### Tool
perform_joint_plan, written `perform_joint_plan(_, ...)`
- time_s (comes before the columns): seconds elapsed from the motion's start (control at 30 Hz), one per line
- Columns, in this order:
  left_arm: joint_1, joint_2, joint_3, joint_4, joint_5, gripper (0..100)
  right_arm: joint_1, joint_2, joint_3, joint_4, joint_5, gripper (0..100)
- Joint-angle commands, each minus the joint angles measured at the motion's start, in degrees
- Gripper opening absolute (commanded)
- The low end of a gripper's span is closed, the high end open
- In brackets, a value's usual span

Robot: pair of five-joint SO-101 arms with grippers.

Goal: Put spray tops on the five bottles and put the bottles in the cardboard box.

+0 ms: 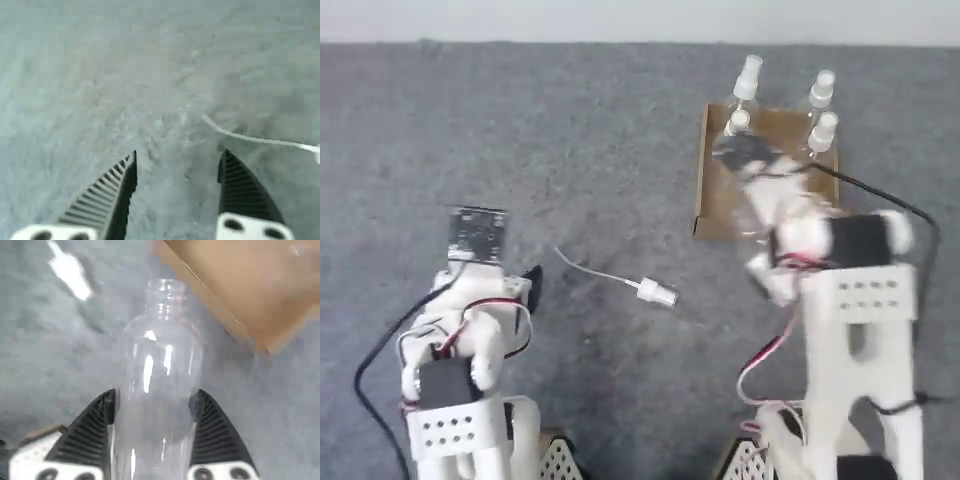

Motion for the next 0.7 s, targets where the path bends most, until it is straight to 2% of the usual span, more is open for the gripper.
perform_joint_plan(0.0, 7.65, 4.57, -9.71, 5.01, -3.43, 24, 13.76, -3.56, 3.16, -1.10, 7.38, 0.6)
perform_joint_plan(0.2, 21.71, 27.34, -25.36, 12.31, -8.97, 24, 32.22, -3.65, 13.10, -14.29, 13.45, 0.6)
perform_joint_plan(0.33, 31.21, 39.56, -31.78, 12.40, -11.25, 24, 41.19, -3.56, 20.66, -25.80, 16.44, 0.6)
perform_joint_plan(0.5, 38.07, 51.34, -34.95, 7.82, -12.31, 24, 47.34, -3.47, 29.71, -39.25, 16.70, 0.6)
perform_joint_plan(0.67, 39.65, 60.22, -37.76, 3.60, -12.13, 24, 47.96, -3.47, 35.78, -46.11, 16.70, 0.6)
